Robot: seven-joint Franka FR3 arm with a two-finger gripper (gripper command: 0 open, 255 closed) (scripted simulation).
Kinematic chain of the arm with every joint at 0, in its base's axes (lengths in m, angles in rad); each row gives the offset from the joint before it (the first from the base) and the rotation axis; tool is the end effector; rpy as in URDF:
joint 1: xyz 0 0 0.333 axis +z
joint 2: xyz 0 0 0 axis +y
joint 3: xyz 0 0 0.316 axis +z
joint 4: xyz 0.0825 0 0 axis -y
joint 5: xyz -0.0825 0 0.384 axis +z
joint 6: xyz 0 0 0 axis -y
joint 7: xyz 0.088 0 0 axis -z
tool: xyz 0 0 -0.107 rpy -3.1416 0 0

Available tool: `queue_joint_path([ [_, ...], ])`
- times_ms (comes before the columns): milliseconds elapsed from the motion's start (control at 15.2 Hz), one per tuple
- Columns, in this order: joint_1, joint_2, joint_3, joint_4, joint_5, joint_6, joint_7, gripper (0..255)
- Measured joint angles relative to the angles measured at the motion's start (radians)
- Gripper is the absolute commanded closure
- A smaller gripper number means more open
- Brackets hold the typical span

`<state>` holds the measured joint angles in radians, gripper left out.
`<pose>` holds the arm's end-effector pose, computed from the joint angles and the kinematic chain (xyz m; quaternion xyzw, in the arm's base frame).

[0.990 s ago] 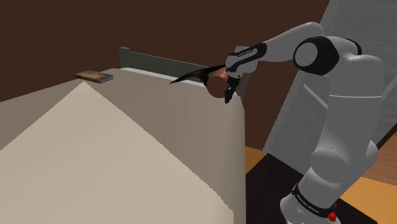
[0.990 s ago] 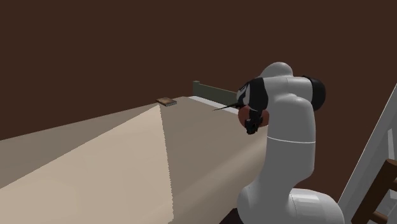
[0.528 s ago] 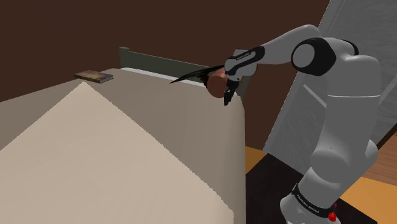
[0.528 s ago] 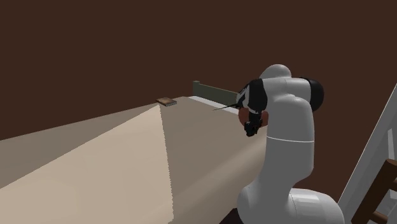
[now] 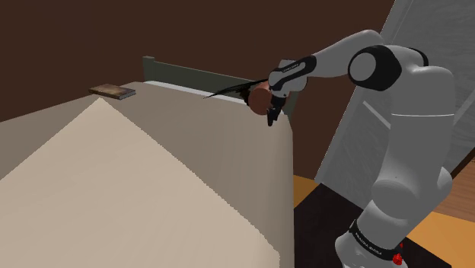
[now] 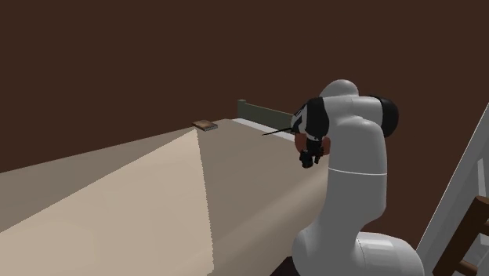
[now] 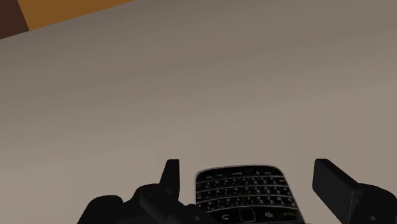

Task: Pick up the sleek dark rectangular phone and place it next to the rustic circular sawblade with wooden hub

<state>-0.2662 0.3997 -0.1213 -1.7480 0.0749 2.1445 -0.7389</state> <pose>0.6088 -0.2377 0.3461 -0.9872 -0.1594 -0.0044 0.0066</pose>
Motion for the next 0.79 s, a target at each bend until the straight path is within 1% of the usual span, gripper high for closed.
queue_joint_path([
  [66, -0.001, 0.000, 0.000, -0.001, 0.000, 0.001, -0.001, 0],
  [198, -0.003, -0.016, -0.003, 0.010, -0.002, -0.027, -0.004, 0],
  [330, -0.002, -0.026, -0.003, 0.051, -0.005, -0.076, 0.002, 0],
  [462, -0.001, -0.042, -0.004, 0.058, -0.008, -0.099, 0.003, 0],
  [792, 0.000, -0.049, -0.004, 0.057, -0.009, -0.106, 0.004, 0],
])
